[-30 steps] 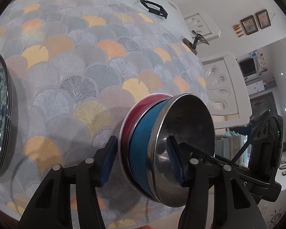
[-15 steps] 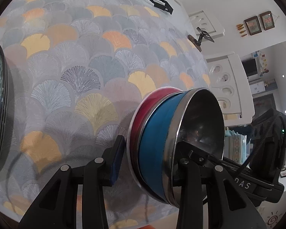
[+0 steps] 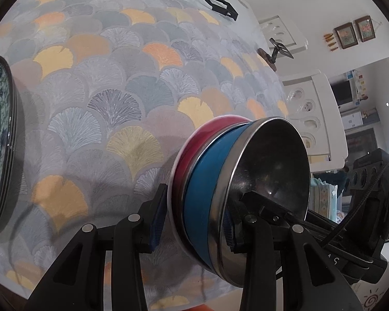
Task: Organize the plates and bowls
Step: 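Carry the nested bowls with the left tool toward the plate stack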
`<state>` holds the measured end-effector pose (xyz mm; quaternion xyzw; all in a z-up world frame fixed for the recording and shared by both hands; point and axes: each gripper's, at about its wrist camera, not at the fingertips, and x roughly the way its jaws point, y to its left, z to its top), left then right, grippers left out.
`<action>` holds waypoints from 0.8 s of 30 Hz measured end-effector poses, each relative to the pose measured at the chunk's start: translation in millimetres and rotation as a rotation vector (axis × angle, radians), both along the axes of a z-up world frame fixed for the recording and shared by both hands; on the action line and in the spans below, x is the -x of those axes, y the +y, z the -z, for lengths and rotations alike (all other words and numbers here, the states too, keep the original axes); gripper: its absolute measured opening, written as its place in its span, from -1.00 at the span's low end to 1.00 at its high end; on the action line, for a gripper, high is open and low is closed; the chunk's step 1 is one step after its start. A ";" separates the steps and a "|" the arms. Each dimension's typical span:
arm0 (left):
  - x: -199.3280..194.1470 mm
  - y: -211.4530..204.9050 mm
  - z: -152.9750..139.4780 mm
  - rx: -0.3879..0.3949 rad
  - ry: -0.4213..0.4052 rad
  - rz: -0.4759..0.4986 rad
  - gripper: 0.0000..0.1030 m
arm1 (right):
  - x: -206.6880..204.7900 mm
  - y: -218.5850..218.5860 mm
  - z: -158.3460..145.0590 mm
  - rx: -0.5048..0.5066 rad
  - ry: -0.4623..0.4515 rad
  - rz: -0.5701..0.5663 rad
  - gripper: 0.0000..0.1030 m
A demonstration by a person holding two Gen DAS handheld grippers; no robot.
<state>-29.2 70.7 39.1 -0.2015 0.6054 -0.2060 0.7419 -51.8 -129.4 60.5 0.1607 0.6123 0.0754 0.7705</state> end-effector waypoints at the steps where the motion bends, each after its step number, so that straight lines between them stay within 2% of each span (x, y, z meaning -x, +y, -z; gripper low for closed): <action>1: 0.2 1.2 -1.4 -0.003 -0.002 -0.002 -0.34 | -0.8 1.1 -0.7 0.000 0.000 -0.003 -0.10; 16: 1.4 15.4 -18.9 -0.015 -0.016 -0.068 -0.34 | -11.5 11.7 -11.5 -0.034 0.019 -0.017 -0.10; 24: 0.1 20.2 -47.0 -0.052 -0.057 -0.106 -0.34 | -16.7 14.6 -28.3 -0.063 0.043 -0.015 -0.10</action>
